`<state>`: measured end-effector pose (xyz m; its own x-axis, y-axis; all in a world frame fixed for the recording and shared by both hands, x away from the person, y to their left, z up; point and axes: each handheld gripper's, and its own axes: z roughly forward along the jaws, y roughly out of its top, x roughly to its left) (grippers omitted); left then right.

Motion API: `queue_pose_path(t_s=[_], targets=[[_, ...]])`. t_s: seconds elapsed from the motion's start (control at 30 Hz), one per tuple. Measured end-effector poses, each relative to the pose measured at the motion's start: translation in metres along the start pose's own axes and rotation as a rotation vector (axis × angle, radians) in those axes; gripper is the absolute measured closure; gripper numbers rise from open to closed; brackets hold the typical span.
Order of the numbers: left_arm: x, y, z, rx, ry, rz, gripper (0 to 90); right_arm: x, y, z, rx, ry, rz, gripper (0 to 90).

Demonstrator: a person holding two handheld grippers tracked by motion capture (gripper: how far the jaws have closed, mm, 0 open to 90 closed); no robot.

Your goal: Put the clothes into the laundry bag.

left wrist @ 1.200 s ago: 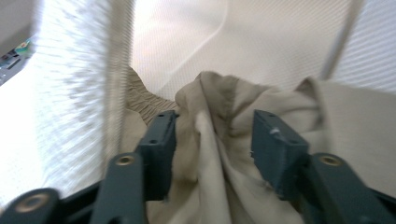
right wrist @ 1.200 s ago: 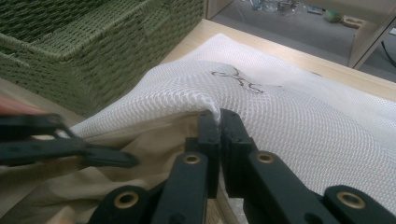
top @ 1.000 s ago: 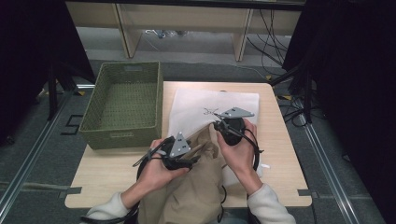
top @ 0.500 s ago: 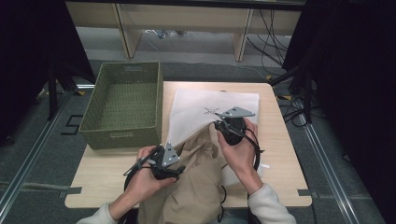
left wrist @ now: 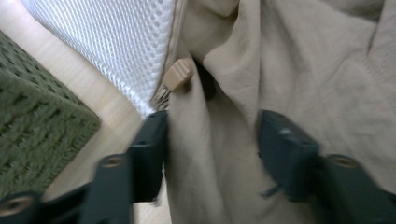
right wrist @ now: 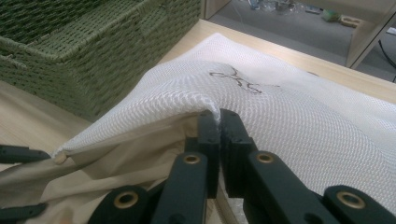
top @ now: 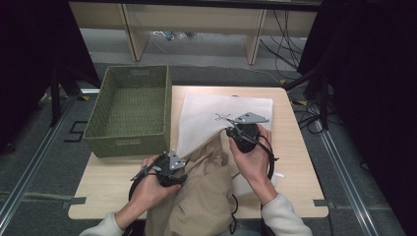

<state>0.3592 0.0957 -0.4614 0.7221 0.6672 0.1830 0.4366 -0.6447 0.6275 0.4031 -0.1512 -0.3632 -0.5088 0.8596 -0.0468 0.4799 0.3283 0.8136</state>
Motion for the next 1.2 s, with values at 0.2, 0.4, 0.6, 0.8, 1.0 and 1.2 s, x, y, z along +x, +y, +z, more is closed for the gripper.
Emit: queue_pose_path(t_s=[0.2, 0.4, 0.6, 0.8, 1.0, 1.2], targets=[[-0.006, 0.002, 0.004, 0.040, -0.005, 0.009, 69.2, 0.003, -0.001, 0.002, 0.006, -0.002, 0.002, 88.7], [-0.010, 0.011, 0.000, -0.050, -0.074, -0.039, 85.1, 0.005, -0.002, 0.004, 0.007, -0.003, -0.001, 88.7], [-0.013, 0.025, -0.009, -0.108, -0.126, -0.041, 85.8, 0.011, -0.003, 0.007, 0.011, 0.014, -0.036, 88.7], [-0.014, 0.023, -0.008, -0.094, -0.127, -0.062, 80.9, 0.010, -0.003, 0.007, 0.006, 0.007, -0.031, 88.7], [-0.013, 0.003, -0.012, -0.074, -0.125, -0.094, 63.6, 0.003, -0.003, 0.005, 0.001, -0.006, -0.005, 88.8], [-0.020, -0.010, -0.022, -0.050, -0.097, -0.082, 63.2, 0.004, -0.002, 0.004, 0.004, -0.011, 0.008, 88.8]])
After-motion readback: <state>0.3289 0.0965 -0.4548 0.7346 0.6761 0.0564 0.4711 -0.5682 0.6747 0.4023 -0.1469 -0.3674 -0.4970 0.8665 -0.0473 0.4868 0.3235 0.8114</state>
